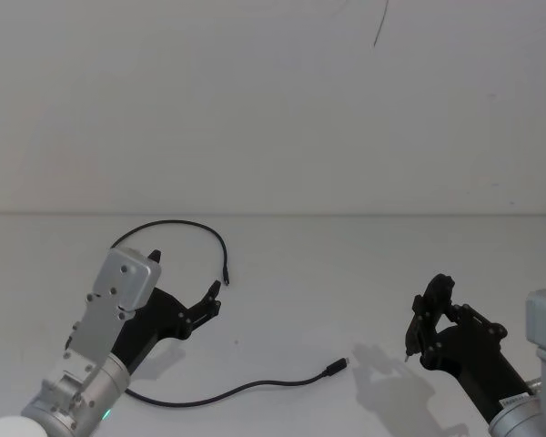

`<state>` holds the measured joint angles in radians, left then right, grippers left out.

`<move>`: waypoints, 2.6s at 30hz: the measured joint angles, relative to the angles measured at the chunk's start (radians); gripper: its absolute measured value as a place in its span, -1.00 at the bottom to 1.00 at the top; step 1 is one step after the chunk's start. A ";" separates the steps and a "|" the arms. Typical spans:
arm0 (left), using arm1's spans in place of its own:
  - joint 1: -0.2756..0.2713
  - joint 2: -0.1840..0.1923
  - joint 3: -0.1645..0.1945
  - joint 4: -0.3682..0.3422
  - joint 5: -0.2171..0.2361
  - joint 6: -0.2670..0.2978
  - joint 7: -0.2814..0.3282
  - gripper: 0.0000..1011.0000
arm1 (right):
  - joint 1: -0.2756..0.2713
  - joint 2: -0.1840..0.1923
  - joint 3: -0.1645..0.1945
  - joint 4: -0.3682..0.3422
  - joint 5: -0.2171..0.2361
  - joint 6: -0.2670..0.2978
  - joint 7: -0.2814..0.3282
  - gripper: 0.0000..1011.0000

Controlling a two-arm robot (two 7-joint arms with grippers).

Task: Pick up the data cable with the one hand.

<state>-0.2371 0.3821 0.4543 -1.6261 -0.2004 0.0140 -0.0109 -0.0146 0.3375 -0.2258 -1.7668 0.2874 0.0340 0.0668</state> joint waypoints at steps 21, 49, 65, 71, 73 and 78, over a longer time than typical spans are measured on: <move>0.000 0.000 0.000 0.000 0.000 0.000 0.000 0.98 | 0.000 0.000 0.000 0.000 0.000 0.000 0.000 -0.48; -0.048 0.109 0.028 -0.017 -0.052 0.081 -0.256 0.98 | 0.000 0.000 0.000 0.000 0.000 0.000 0.000 -0.48; -0.214 0.151 0.078 0.102 -0.090 0.199 -0.504 0.98 | 0.000 0.000 0.000 0.000 0.000 0.000 0.000 -0.48; -0.255 0.145 0.100 0.137 -0.097 0.222 -0.552 0.98 | 0.000 0.000 0.000 0.000 0.000 0.000 0.000 -0.48; -0.270 0.142 0.110 0.149 -0.099 0.229 -0.569 0.98 | 0.000 0.000 0.000 0.000 0.000 0.000 0.000 -0.48; -0.300 0.135 0.136 0.173 -0.101 0.245 -0.612 0.98 | 0.000 0.000 0.000 0.000 0.000 0.000 0.000 -0.48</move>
<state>-0.5376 0.5172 0.5907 -1.4530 -0.3014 0.2591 -0.6226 -0.0146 0.3374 -0.2259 -1.7668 0.2874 0.0340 0.0668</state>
